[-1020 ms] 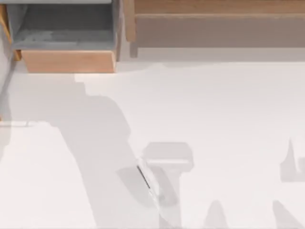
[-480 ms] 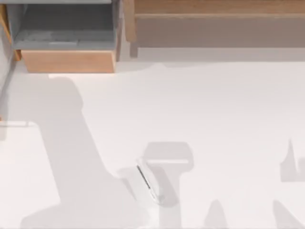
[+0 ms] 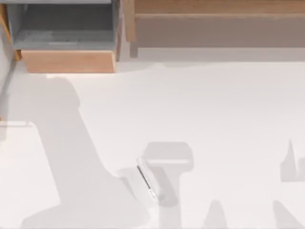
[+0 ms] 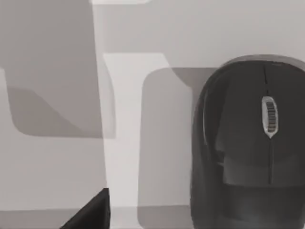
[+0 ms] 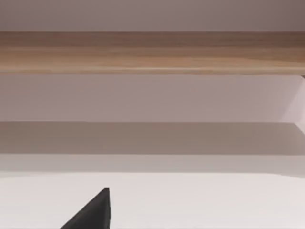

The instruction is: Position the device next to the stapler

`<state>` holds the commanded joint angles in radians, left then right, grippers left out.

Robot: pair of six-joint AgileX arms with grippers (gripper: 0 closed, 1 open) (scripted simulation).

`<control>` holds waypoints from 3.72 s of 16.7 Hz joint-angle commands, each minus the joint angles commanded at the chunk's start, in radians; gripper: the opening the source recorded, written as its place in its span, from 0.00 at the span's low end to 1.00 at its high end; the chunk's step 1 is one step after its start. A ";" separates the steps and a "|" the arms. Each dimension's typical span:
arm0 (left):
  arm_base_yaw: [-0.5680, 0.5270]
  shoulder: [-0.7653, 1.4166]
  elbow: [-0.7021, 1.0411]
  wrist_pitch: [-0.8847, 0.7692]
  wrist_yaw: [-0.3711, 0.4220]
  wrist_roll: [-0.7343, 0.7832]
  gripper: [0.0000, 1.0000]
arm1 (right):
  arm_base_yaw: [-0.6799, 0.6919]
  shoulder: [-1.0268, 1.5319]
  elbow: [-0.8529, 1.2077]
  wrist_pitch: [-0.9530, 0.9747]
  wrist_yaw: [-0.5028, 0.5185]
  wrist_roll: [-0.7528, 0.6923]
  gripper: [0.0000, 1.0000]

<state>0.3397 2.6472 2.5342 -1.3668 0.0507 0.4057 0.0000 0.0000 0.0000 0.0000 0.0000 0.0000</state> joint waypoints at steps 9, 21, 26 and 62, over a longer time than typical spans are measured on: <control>-0.009 -0.002 -0.082 0.081 -0.001 -0.009 1.00 | 0.000 0.000 0.000 0.000 0.000 0.000 1.00; -0.009 -0.002 -0.082 0.081 -0.001 -0.009 0.10 | 0.000 0.000 0.000 0.000 0.000 0.000 1.00; -0.009 -0.002 -0.082 0.081 -0.001 -0.009 0.00 | 0.000 0.000 0.000 0.000 0.000 0.000 1.00; -2.331 -1.224 0.489 1.661 -0.082 0.942 0.00 | 0.000 0.000 0.000 0.000 0.000 0.000 1.00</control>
<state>-1.9911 1.4234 3.0237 0.2946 -0.0314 1.3475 0.0000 0.0000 0.0000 0.0000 0.0000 0.0000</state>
